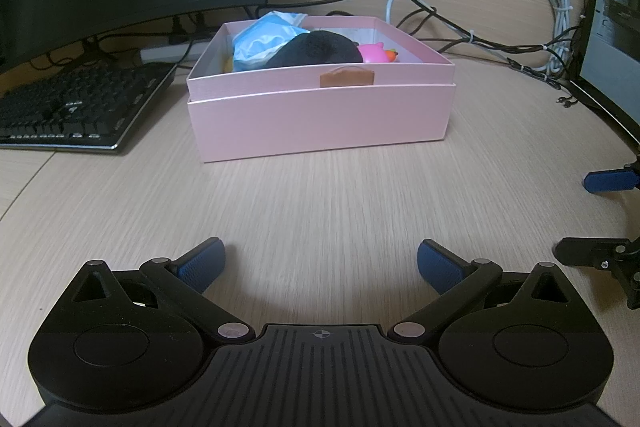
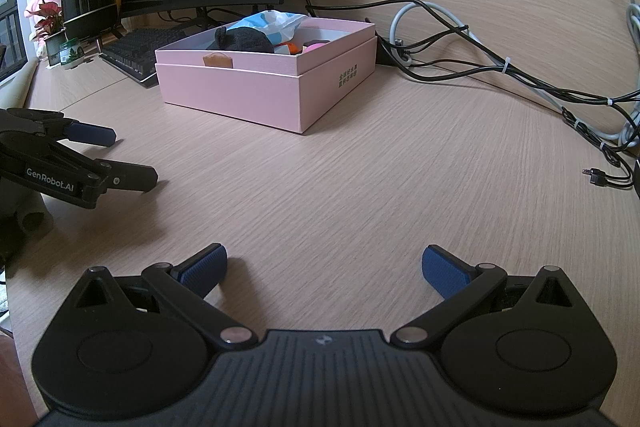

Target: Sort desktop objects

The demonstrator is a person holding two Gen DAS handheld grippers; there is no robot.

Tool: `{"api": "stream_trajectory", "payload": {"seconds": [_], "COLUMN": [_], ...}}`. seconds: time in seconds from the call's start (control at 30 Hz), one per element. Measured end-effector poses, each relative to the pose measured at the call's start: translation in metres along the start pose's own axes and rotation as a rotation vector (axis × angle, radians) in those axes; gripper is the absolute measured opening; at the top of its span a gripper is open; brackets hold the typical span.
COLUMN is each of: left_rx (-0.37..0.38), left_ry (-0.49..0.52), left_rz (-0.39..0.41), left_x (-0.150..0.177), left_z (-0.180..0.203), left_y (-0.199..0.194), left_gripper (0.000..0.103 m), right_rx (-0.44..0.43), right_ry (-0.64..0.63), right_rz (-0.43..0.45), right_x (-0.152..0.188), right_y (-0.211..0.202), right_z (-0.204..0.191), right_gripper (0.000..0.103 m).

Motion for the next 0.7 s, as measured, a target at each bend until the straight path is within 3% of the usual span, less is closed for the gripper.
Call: {"api": "stream_trajectory", "payload": {"seconds": [0.7], "left_rx": [0.001], "left_ry": [-0.007], "left_rz": [0.003], "left_x": [-0.0005], "left_z": [-0.0004], "left_y": [-0.0007], "left_gripper": [0.103], "right_rx": [0.0], "right_ry": [0.0], "right_rz": [0.0], "right_x": [-0.0003], "right_y": [-0.0001], "right_z": [0.0], "right_gripper": [0.103]}}
Point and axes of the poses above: each gripper's, at about its wrist camera, not at the fingertips, and y roughly the way its jaws point, z to its right, x to its underside, the point moved 7 cm from there along y, roughly the way its jaws point, and after that the axes turned 1 degree about z, right-handed, at the moved point
